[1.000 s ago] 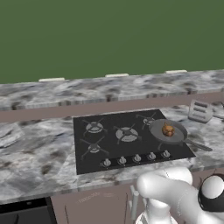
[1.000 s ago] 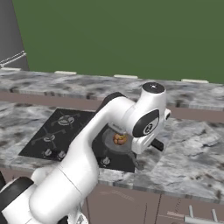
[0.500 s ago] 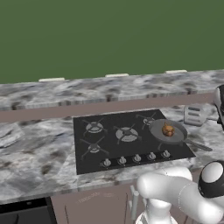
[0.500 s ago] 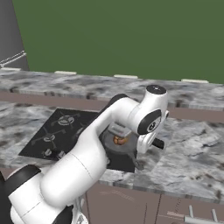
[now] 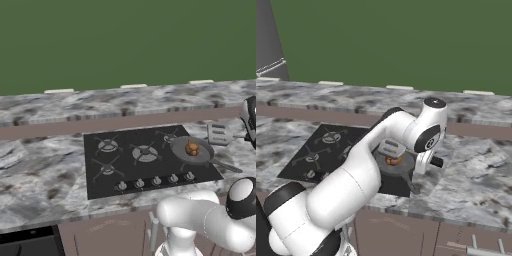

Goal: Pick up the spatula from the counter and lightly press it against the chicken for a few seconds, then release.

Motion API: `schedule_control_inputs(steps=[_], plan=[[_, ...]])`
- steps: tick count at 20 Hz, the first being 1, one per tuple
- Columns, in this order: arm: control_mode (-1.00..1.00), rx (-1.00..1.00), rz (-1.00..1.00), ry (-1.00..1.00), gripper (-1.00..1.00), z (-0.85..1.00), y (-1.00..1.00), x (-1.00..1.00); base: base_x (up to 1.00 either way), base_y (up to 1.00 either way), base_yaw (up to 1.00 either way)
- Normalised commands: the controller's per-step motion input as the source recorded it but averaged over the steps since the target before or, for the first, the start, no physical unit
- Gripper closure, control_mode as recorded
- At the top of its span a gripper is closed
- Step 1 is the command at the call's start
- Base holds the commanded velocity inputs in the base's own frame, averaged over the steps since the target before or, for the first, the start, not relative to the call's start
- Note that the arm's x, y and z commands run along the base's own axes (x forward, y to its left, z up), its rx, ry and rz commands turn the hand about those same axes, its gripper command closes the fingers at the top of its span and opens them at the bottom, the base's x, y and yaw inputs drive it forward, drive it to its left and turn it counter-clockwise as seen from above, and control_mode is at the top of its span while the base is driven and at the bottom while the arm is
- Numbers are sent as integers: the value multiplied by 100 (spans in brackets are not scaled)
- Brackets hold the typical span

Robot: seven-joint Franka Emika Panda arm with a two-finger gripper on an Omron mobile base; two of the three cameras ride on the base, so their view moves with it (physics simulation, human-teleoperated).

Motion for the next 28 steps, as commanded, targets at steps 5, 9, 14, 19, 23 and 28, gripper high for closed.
schedule_control_inputs(steps=[5, 9, 14, 19, 23, 28], plan=[[-100, 0, 2, -4, 100, -7, 0, 7, 0, 0, 0], [-100, 0, 0, -2, 100, -10, 0, 13, 0, 0, 0], [-100, -5, -2, 0, 100, -6, 0, 22, 0, 0, 0], [-100, -8, -1, 0, 100, -3, 0, 22, 0, 0, 0], [-100, -6, 0, 3, 100, -23, 0, 19, 0, 0, 0], [-100, -5, 0, 3, 100, -32, 2, 23, 0, 0, 0]])
